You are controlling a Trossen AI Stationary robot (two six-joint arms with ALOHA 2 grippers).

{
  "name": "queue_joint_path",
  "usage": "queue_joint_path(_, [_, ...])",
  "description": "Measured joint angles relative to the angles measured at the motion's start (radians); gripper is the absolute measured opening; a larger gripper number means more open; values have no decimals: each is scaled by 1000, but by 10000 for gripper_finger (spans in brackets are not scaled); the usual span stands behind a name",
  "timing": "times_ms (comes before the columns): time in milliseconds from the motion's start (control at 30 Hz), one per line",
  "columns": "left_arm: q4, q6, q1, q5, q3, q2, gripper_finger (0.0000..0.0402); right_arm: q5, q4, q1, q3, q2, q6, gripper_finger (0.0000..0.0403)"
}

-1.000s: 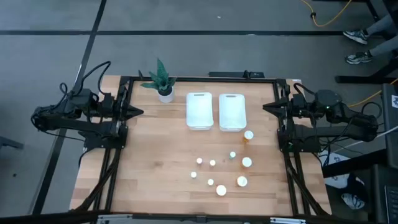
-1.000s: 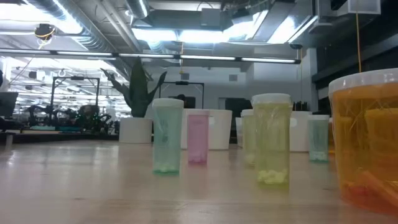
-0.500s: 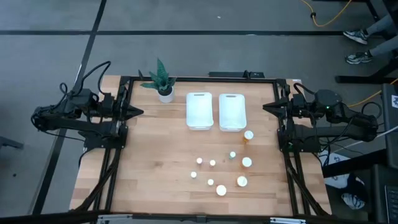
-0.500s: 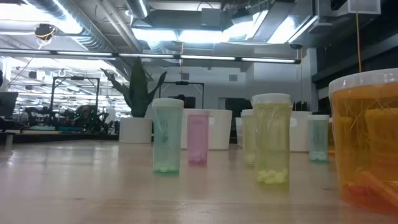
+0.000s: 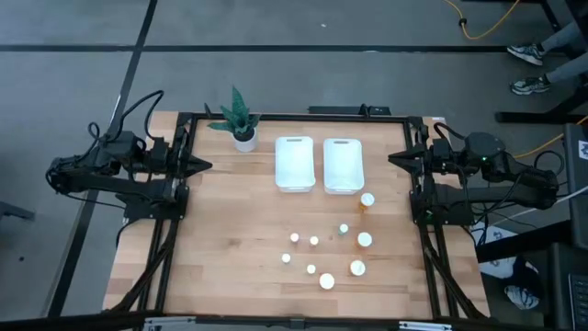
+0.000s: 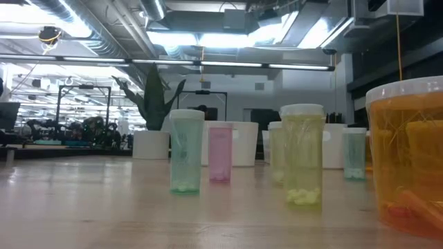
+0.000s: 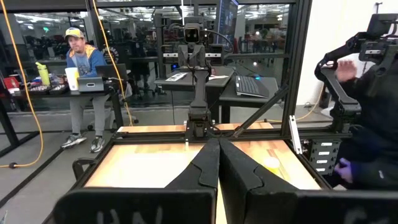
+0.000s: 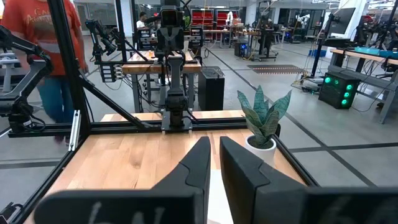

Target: Pick and place medicine bottles into bin by pill shape (circle, oval)

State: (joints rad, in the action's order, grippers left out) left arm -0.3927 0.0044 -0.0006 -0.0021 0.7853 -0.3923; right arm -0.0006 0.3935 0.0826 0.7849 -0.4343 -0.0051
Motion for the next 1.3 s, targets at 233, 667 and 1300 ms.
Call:
queue_joint_path(233, [0, 0, 0, 0, 0, 0, 0, 0, 0, 0, 0, 0, 0, 39])
queue_joint_path(667, [0, 0, 0, 0, 0, 0, 0, 0, 0, 0, 0, 0, 0, 39])
queue_joint_path(1300, [0, 0, 0, 0, 0, 0, 0, 0, -7, 0, 0, 0, -47, 39])
